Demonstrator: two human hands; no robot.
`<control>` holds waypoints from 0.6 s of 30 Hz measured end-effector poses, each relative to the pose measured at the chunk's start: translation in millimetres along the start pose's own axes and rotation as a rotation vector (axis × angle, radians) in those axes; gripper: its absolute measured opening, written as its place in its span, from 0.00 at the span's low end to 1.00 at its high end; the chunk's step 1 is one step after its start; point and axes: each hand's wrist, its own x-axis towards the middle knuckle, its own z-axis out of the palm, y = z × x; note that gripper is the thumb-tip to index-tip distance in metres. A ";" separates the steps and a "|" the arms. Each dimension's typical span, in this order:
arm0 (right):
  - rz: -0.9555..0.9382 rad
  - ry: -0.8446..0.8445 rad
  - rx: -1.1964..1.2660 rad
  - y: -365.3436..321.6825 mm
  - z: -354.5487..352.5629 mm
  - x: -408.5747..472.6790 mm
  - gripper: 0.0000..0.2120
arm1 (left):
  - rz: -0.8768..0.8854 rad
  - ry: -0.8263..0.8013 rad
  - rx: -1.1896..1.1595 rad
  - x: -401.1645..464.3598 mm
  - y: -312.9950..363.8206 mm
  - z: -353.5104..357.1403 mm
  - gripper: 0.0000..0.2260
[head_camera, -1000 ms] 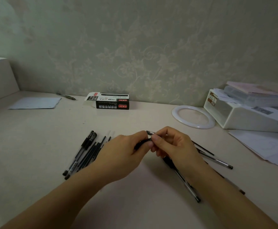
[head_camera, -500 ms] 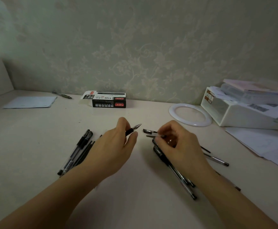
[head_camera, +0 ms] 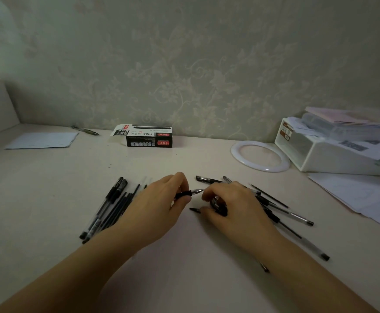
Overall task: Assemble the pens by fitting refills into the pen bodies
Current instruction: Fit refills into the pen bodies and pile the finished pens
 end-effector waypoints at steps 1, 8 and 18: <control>0.013 0.021 0.014 1.2 0.0 0.9 0.06 | 0.001 -0.001 -0.004 0.3 0.2 -0.2 0.04; 0.118 0.045 0.260 -0.2 -3.3 3.9 0.11 | 0.109 -0.023 -0.079 -0.2 6.4 -1.7 0.03; 0.160 0.007 0.577 0.2 -14.1 4.7 0.04 | 0.114 -0.058 -0.143 1.3 8.3 -5.0 0.09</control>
